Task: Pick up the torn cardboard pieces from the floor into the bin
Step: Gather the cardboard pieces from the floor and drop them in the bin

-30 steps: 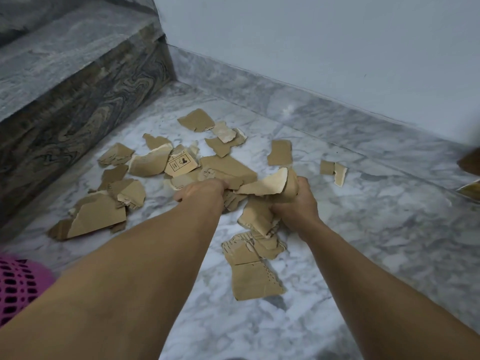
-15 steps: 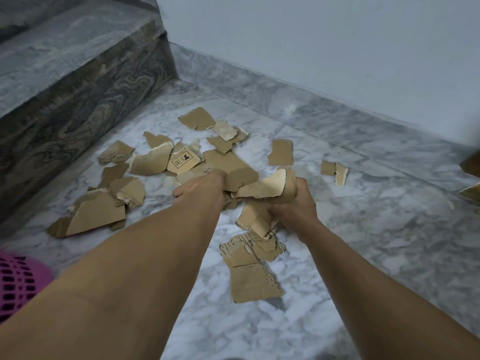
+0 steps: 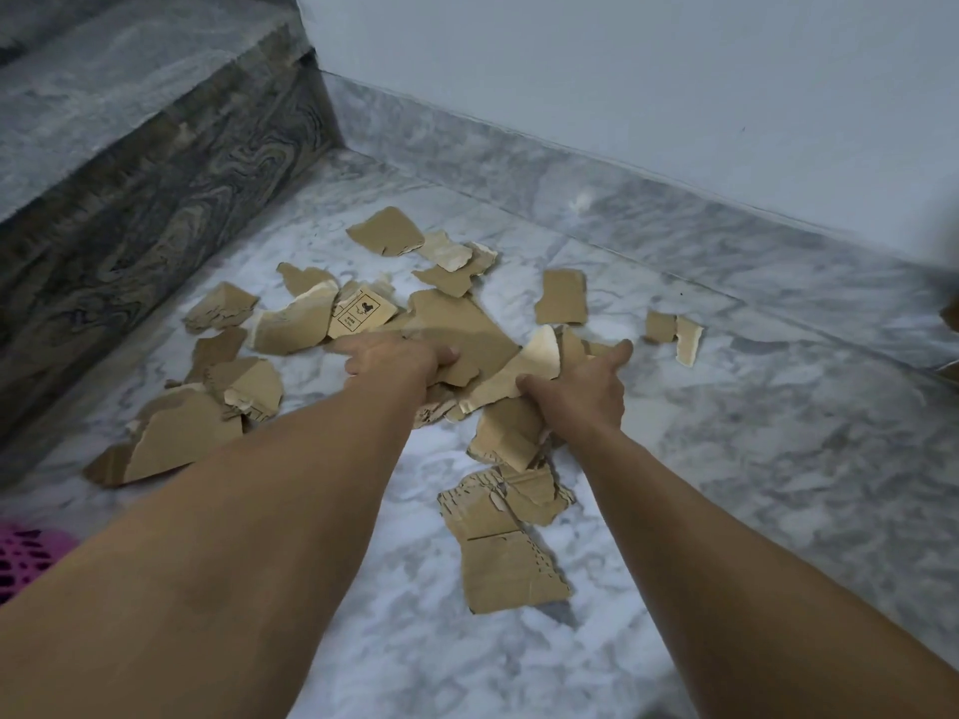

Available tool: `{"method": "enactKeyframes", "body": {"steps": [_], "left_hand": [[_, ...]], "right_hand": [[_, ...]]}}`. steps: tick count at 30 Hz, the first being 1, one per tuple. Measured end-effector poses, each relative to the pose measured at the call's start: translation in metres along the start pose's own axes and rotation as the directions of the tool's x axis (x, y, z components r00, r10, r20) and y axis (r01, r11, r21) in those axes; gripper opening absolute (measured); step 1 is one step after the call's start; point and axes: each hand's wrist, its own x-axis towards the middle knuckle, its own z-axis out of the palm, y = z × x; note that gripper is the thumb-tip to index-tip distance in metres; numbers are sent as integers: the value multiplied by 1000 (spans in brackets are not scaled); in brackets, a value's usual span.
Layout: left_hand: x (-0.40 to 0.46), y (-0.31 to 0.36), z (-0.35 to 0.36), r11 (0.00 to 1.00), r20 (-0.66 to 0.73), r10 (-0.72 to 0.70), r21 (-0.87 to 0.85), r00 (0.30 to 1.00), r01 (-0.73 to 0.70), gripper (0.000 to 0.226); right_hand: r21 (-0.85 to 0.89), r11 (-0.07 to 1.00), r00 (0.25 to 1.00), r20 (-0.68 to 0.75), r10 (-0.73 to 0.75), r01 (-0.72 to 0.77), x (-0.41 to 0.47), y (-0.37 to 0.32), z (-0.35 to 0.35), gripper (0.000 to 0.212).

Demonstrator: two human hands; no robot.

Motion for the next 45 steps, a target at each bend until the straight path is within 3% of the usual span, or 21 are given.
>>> {"method": "enactKeyframes", "body": {"steps": [2,3,7,12,22,25,28,32,36,39,45], "left_hand": [[-136,52,-42,986,194,-5,-160,981,37,67],[-151,55,-46,983,176,1,-180,984,31,56],[-153,51,-56,982,83,-26,-185,996,41,56],[-154,52,-72,973,123,-63,-215,990,89,75],[-189,71,-162,954,136,-25,-294,990,65,60],[-221,85,-207,955,106,4,-296,994,28,43],[-257,97,-264,941,10,59,-333,998,-53,37],[-291,107,-345,946,-92,62,-311,994,-88,69],[-329,110,-422,942,-175,64,-316,983,-117,65],[-353,98,-482,929,-269,31,-348,963,-127,52],[-357,59,-578,934,-342,-116,-357,933,-15,48]], "right_hand": [[53,998,1000,-12,24,-24,2,3,3,116],[76,996,999,-13,36,-35,3,5,3,117],[144,988,998,4,64,-64,4,9,0,115],[167,984,997,44,57,-64,-2,1,-13,114],[246,969,992,121,-47,16,-41,-52,-55,102],[228,972,983,157,-95,57,-70,-86,-55,93],[205,972,971,187,-152,113,-110,-124,-50,103],[237,947,910,302,-283,216,-160,-173,-42,90],[261,918,840,385,-381,297,-216,-224,-20,88],[270,895,779,444,-443,355,-268,-253,3,99],[282,867,660,564,-495,410,-349,-286,63,95]]}}
